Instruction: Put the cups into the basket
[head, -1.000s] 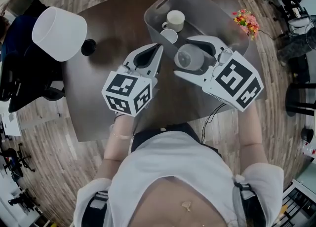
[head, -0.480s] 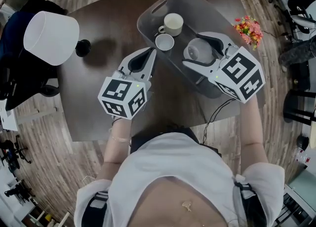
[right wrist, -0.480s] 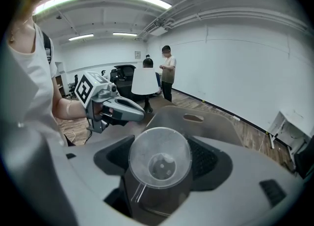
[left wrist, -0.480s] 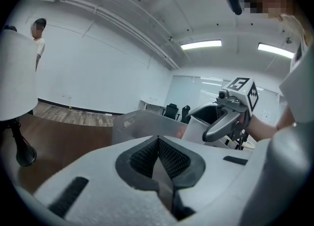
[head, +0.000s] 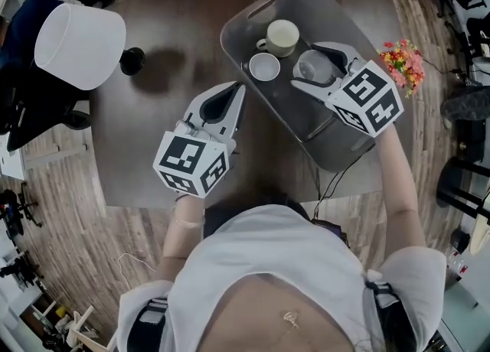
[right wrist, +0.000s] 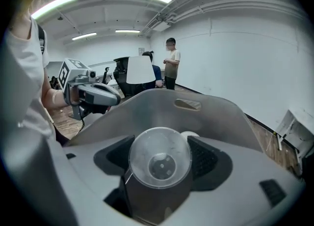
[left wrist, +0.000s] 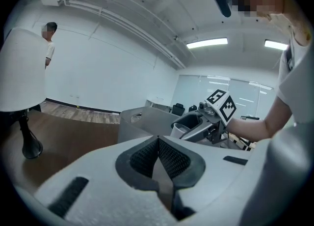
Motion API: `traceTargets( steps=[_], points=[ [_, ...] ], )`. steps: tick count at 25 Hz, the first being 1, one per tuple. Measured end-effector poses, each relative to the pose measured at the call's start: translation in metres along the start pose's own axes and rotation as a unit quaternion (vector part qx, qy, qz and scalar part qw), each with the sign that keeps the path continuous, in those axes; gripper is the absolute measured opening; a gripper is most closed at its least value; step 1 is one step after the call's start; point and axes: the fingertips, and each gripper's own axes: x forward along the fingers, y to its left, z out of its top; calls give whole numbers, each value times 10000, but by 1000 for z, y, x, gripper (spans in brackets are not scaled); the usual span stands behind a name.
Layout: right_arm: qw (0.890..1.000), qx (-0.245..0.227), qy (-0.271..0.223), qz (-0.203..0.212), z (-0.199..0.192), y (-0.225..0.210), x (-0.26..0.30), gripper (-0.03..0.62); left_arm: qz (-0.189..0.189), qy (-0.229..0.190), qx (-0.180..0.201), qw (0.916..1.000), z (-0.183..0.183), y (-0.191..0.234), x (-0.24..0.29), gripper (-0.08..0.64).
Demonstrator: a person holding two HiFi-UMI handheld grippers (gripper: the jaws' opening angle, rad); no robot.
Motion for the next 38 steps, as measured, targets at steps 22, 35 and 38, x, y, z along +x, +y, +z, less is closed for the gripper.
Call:
traceTargets(
  steps=[22,35,38],
  points=[
    [9969,-50,684,393,-82,-14,94,344,78,-7,-343,9994,-19,21,13,11],
    [9959,-392,747,328,-105,-20,117,344,113,14,-418,9991,-21,32,9,12],
    [9964,-325,692,378,-103,-19,120,344,113,14,-435,9990,-22,35,8,11]
  ],
)
